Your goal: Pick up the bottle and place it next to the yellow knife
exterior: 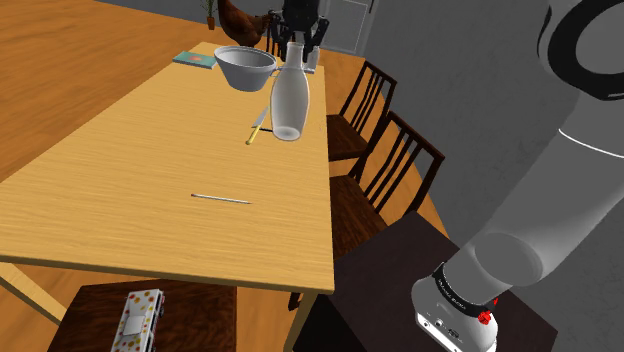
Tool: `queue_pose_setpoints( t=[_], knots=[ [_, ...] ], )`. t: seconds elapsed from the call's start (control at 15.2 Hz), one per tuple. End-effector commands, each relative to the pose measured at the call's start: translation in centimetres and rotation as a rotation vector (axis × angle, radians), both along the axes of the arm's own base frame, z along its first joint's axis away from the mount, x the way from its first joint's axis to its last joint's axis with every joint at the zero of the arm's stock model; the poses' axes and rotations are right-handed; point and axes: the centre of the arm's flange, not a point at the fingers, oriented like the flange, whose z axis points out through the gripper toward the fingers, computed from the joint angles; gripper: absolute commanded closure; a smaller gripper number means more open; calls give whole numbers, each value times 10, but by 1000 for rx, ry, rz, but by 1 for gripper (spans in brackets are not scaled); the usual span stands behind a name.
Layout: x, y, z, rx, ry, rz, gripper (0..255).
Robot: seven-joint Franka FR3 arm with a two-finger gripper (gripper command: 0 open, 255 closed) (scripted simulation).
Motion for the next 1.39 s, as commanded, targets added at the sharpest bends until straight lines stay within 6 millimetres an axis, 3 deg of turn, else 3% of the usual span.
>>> queue_pose_setpoints(
  t=[0.0, 0.53, 1.32],
  knots=[
    [21, -5, -17, 0, -1, 0, 255],
    [100, -23, -84, 0, -1, 0, 255],
    [100, -23, -147, 0, -1, 0, 255]
  ],
)
